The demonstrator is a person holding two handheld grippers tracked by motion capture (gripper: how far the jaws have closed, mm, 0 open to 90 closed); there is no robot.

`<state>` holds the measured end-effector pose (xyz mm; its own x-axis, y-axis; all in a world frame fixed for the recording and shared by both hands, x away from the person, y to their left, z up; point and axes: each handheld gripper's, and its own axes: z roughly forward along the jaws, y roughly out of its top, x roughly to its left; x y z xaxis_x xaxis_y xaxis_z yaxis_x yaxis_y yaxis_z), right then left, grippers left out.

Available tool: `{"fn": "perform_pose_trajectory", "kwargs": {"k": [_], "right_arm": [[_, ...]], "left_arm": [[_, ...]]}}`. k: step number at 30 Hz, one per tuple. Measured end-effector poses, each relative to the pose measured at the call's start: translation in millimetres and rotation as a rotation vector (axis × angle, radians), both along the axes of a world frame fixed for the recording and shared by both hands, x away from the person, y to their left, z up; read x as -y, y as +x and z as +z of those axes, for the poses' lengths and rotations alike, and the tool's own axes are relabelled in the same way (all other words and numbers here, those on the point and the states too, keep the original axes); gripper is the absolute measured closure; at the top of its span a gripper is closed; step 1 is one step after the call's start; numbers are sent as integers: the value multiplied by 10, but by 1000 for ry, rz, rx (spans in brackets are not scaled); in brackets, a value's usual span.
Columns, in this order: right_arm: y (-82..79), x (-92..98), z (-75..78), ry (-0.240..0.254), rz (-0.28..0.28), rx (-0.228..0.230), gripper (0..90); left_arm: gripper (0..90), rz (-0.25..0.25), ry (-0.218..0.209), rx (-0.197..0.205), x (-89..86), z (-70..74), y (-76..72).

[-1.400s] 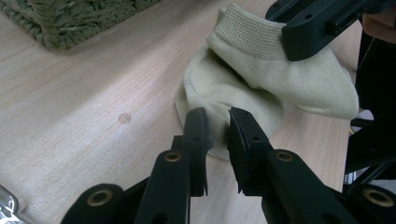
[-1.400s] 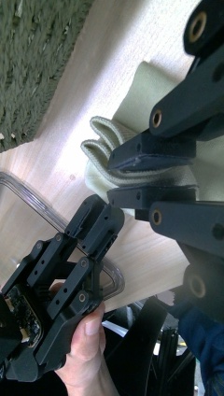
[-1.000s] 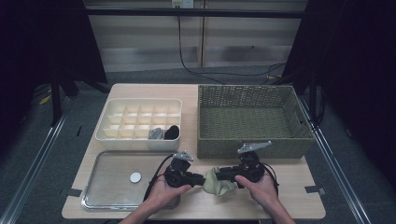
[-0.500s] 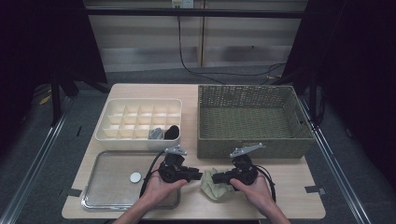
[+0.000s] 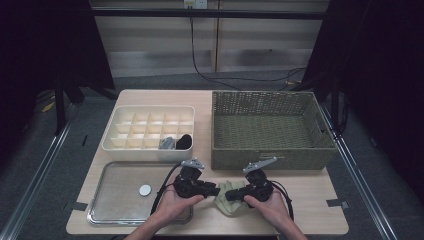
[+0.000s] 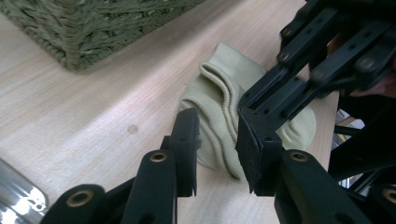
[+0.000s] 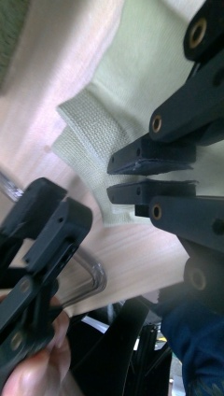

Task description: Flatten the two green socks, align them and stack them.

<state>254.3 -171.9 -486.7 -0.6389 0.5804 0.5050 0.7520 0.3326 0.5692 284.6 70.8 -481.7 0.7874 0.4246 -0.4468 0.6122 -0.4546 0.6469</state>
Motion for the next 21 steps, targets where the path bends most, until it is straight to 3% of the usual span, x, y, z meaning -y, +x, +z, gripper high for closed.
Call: {"fn": "perform_pose_trajectory", "kwargs": {"k": [3, 6, 9, 13, 16, 17, 21], "right_arm": [[-25, 156, 121, 44, -53, 16, 838], [-39, 307, 176, 35, -90, 32, 836], [-67, 416, 168, 16, -119, 27, 823], [-104, 504, 75, 9, -147, 16, 795], [-112, 514, 34, -2, -149, 9, 767], [-114, 518, 31, -5, -148, 12, 763], [-120, 531, 12, -7, -155, 15, 737]], "left_arm": [[690, -8, -5, -6, 17, 19, -4], [740, -26, -8, 7, 53, 51, -14], [780, -57, -25, 23, 130, 97, -37], [848, -85, -51, 6, 238, 88, -30], [863, -116, -32, -4, 325, 29, -44], [863, -111, -4, 10, 353, 3, -53], [864, -111, 31, 3, 374, -96, -10]]}}
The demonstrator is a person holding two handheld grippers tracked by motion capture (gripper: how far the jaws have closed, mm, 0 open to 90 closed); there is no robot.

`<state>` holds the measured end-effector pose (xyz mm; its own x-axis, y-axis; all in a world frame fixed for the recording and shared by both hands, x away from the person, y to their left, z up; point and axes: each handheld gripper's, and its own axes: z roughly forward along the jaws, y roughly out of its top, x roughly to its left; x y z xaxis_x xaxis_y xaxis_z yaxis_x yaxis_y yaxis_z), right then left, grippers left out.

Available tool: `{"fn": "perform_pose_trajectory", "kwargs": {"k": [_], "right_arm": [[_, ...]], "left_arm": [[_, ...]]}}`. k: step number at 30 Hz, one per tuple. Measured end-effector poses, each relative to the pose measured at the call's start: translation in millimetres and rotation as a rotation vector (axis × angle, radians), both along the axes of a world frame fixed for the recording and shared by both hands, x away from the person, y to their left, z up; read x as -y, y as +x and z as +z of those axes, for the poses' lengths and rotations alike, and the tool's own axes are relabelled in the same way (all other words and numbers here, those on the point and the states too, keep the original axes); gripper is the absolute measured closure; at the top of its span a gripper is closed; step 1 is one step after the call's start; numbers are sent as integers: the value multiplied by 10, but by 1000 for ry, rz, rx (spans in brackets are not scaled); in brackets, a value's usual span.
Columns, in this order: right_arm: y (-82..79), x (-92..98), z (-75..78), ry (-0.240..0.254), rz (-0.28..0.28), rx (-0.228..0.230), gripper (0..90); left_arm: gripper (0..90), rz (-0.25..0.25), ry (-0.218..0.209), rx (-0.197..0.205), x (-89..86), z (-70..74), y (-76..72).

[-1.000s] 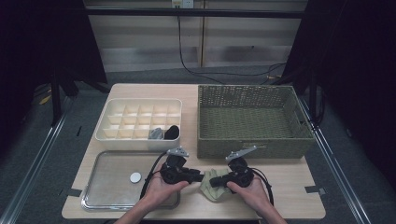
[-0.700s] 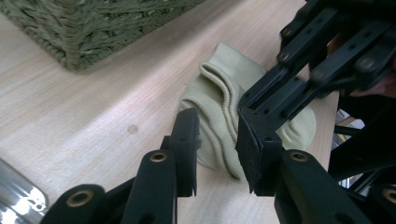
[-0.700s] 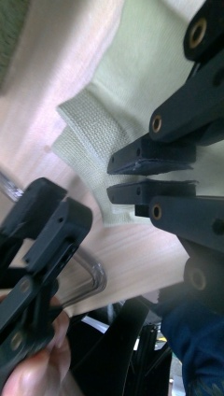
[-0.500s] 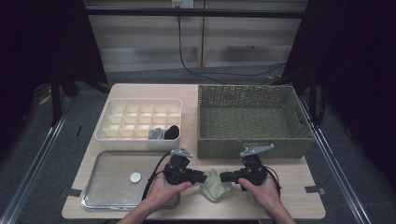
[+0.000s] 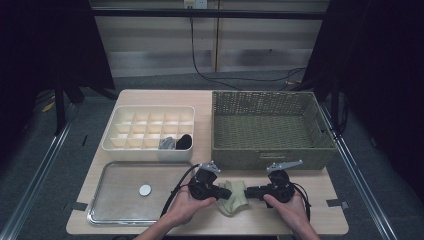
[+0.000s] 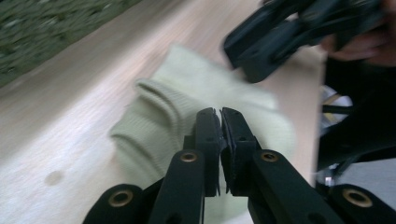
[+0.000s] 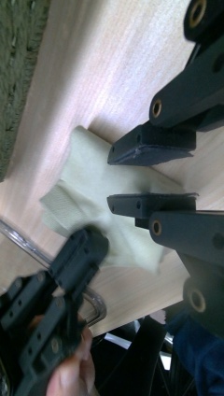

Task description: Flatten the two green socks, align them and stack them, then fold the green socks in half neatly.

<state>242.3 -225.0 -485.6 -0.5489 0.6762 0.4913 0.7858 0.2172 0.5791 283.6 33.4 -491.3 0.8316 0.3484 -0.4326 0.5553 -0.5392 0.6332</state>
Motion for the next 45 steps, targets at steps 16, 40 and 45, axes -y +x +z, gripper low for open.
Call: {"fn": "perform_pose_trajectory", "kwargs": {"k": [16, 40, 45], "right_arm": [[-28, -12, -63, -28, -8, -24, 546], [20, -139, -130, 38, 46, -74, 810], [6, -102, -87, 71, 34, -55, 856]], "left_arm": [[900, -9, 23, 18, 22, -77, -13], [900, 3, 14, 19, 19, -92, -19], [900, 12, 30, 26, 33, -73, -35]]}}
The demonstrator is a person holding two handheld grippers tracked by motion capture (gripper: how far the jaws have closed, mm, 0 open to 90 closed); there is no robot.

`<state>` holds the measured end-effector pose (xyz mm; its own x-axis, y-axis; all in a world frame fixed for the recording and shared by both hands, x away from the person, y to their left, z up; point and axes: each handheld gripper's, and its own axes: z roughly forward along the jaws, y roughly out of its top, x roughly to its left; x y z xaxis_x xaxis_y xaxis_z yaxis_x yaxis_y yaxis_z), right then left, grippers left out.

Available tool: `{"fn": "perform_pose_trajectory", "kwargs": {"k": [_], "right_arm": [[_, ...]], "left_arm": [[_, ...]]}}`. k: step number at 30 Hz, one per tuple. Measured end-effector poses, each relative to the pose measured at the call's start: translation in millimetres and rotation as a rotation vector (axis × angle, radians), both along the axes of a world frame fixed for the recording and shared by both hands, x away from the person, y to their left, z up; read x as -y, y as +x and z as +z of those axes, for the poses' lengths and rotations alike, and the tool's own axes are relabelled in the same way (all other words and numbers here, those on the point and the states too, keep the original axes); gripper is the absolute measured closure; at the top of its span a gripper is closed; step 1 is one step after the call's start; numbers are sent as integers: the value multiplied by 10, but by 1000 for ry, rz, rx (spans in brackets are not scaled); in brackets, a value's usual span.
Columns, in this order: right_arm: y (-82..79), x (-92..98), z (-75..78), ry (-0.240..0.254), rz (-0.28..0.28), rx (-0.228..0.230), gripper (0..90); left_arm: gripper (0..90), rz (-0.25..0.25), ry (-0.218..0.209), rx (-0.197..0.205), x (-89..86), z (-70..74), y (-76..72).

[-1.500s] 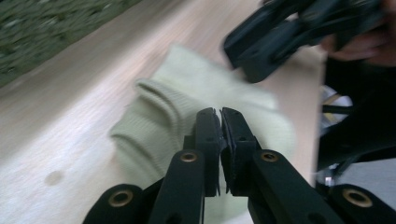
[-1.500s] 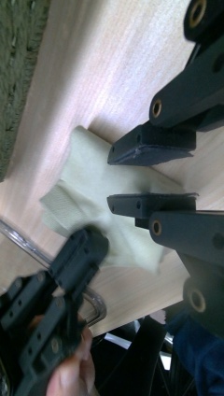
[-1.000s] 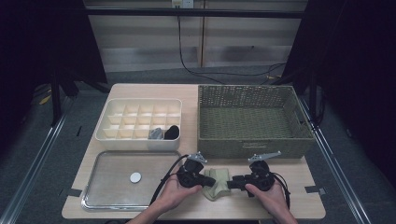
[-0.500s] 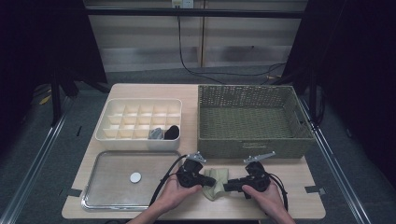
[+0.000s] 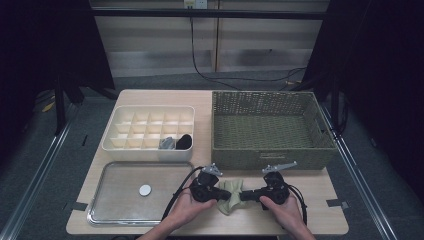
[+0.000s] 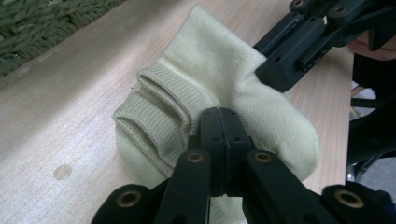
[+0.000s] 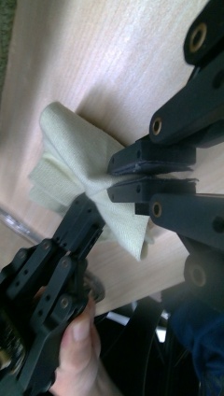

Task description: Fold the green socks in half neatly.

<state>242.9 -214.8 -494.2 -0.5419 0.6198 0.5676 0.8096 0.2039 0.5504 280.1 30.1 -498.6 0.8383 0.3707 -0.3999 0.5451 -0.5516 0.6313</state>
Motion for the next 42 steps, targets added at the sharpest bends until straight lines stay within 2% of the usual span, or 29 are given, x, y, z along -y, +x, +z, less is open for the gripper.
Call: {"fn": "perform_pose_trajectory", "kwargs": {"k": [4, 11, 13, 19, 21, 23, 24, 26, 28, 31, 35, 39, 42], "right_arm": [[16, -4, 7, 20, 3, -8, 862], [0, -17, 78, 55, 1, 41, 869], [-2, -19, 85, 67, 2, 44, 870], [7, -23, 107, 91, 2, 51, 872], [7, -39, 122, 93, 5, 52, 872], [7, -43, 125, 93, 9, 56, 872], [6, -41, 127, 93, 8, 54, 872], [6, -27, 129, 87, 10, 57, 873], [2, -1, 132, 85, 6, 57, 873], [1, 56, 125, 82, -5, 57, 872], [-12, 130, 139, 86, -19, 59, 873], [-23, 198, 152, 82, -31, 64, 873], [-28, 217, 159, 76, -39, 66, 873]], "left_arm": [[898, -3, -2, -5, -5, -4, 5], [900, -2, -5, -8, -9, -9, 8], [899, 1, -17, -24, -16, -17, 12], [898, -4, -17, -22, -14, -16, 13], [895, 0, -27, -36, -4, -21, 7], [890, 2, -17, -21, 5, -11, -12], [879, 4, -35, -41, 15, -16, -16], [850, 4, -21, -31, 17, 9, -17], [802, 8, -45, -51, -2, 31, -13], [713, 2, -62, -26, -54, 122, -2], [707, 20, -97, -15, -155, 231, 59], [698, 73, -89, -23, -252, 211, 135], [664, 76, -84, -35, -241, 164, 159]]}}
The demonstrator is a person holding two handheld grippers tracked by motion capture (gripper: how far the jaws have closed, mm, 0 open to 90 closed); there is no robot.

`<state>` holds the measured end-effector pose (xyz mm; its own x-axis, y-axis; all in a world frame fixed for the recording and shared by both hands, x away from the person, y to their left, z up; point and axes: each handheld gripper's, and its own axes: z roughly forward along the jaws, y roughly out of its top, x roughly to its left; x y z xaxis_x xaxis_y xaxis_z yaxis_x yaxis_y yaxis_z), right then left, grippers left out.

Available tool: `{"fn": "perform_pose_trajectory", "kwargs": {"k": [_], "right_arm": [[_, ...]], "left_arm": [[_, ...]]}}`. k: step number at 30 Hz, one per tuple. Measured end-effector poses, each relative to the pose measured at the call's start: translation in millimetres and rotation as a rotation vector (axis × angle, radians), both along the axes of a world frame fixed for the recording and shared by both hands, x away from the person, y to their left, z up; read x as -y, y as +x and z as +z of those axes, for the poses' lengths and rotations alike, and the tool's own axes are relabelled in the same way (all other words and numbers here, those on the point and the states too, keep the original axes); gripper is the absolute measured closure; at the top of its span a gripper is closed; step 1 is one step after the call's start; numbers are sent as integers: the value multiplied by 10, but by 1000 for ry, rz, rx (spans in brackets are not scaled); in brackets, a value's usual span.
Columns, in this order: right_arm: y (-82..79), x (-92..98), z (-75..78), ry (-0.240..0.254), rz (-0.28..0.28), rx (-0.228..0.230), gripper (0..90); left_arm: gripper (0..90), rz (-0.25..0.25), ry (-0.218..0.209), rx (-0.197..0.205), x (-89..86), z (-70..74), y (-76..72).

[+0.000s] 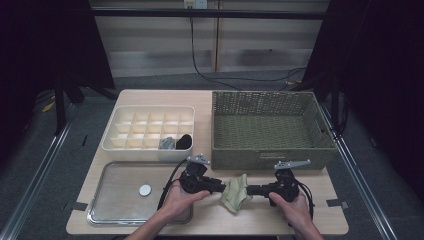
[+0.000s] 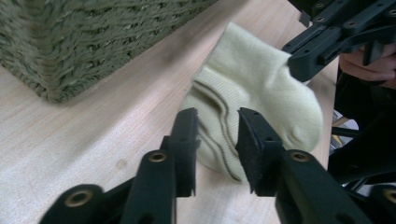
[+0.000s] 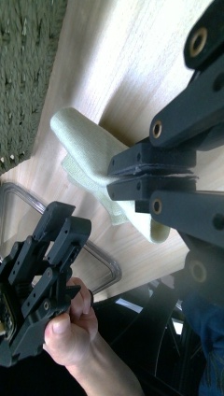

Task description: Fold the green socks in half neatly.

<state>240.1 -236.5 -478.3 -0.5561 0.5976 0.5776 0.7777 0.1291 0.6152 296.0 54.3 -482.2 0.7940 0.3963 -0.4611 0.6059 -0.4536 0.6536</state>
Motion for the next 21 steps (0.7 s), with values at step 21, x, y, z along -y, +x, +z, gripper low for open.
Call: {"fn": "perform_pose_trajectory", "kwargs": {"k": [21], "right_arm": [[35, -265, 0, -11, 76, 0, 818]], "left_arm": [[768, -40, 90, 7, 209, -161, -84]]}}
